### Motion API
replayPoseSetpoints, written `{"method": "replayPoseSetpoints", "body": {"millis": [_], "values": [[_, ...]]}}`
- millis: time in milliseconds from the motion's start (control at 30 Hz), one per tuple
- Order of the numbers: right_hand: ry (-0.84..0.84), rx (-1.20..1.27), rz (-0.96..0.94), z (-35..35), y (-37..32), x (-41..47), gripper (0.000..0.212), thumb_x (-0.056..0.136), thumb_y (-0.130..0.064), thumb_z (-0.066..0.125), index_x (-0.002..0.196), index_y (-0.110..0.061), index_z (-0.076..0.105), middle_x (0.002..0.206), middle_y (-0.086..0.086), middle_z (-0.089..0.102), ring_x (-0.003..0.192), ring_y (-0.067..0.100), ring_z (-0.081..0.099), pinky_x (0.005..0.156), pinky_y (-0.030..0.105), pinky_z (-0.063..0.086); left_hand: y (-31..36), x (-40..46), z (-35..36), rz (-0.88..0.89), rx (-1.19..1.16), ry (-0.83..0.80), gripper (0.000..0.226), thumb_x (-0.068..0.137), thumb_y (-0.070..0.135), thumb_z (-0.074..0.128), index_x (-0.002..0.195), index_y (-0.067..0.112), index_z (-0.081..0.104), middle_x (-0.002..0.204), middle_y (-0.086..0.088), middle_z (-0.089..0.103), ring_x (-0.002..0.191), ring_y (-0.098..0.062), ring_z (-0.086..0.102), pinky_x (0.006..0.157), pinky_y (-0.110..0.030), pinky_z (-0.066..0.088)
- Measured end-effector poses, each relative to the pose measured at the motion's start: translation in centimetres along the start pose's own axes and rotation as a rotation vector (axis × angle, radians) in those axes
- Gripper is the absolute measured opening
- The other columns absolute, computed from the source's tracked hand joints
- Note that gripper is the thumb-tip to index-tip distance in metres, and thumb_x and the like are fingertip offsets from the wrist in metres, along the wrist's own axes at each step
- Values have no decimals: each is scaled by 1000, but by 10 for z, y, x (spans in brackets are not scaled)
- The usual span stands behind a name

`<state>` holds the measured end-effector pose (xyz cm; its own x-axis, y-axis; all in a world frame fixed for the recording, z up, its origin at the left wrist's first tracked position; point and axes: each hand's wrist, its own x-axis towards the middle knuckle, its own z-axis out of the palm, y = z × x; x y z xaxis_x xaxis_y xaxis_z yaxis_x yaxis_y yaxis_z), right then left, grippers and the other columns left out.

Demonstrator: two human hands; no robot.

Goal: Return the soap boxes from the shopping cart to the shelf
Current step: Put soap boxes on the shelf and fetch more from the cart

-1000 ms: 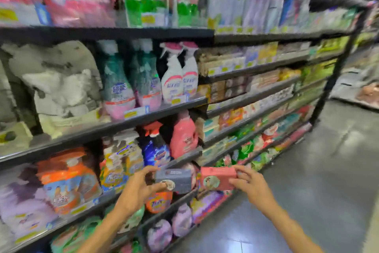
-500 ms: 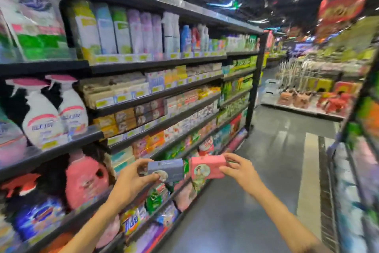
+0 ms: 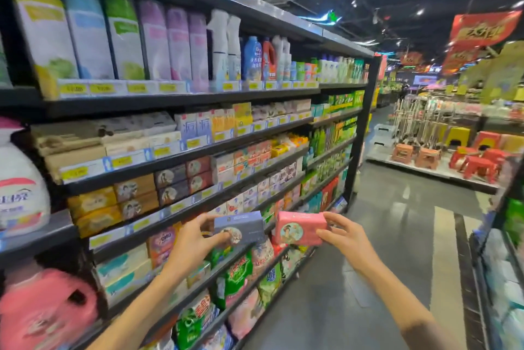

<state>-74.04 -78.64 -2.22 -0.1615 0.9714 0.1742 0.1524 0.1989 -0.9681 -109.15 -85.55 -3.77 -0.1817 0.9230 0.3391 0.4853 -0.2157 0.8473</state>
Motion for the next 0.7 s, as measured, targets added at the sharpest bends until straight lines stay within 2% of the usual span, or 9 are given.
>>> {"method": "replayPoseSetpoints", "body": {"millis": [67, 167, 367, 500, 567, 633, 700], "values": [[-44, 11, -6, 13, 1, 41, 39, 83, -4, 77, 114, -23, 65, 97, -5, 77, 88, 4, 72, 72, 19, 57, -9, 29, -3, -26, -2, 42, 33, 78, 25, 85, 107, 28, 70, 99, 13, 76, 93, -4, 71, 79, -23, 57], [-134, -17, -31, 38, 4, 102, 42, 83, -12, 79, 121, -24, 64, 101, -3, 77, 94, 10, 72, 76, 21, 58, -27, 66, -17, -76, 9, 89, 30, 80, 31, 83, 106, 30, 69, 98, 12, 76, 91, -5, 71, 83, -36, 58], [-304, 7, -66, 109, 11, 206, 44, 83, -9, 78, 124, -16, 64, 110, 2, 74, 98, 15, 72, 77, 25, 58, -57, 108, -55, -153, 151, 267, 31, 78, 32, 85, 104, 35, 67, 101, 17, 73, 94, 5, 66, 79, -25, 50], [-436, 48, -92, 164, 15, 260, 40, 85, -8, 76, 122, -17, 64, 110, 1, 74, 100, 15, 71, 76, 23, 58, -82, 118, -79, -262, 245, 392, 41, 76, 45, 84, 112, 36, 64, 108, 18, 71, 102, -2, 66, 89, -34, 54], [-475, 68, -94, 189, 20, 285, 41, 84, -7, 76, 123, -13, 64, 108, 1, 74, 101, 17, 71, 75, 26, 58, -87, 123, -85, -318, 280, 456, 45, 76, 43, 84, 114, 33, 63, 106, 16, 71, 101, -3, 66, 87, -29, 54], [-530, 89, -91, 210, 24, 307, 40, 84, -7, 76, 122, -12, 65, 109, 1, 74, 97, 12, 72, 74, 26, 59, -88, 130, -87, -351, 318, 508, 44, 76, 40, 85, 112, 33, 62, 101, 17, 69, 95, -1, 65, 78, -18, 49], [-583, 91, -100, 226, 27, 327, 41, 84, -9, 77, 123, -13, 64, 110, -2, 73, 98, 7, 71, 81, 30, 60, -89, 137, -85, -380, 329, 561, 42, 76, 38, 85, 110, 31, 61, 98, 18, 66, 91, 0, 62, 73, -14, 44]]}}
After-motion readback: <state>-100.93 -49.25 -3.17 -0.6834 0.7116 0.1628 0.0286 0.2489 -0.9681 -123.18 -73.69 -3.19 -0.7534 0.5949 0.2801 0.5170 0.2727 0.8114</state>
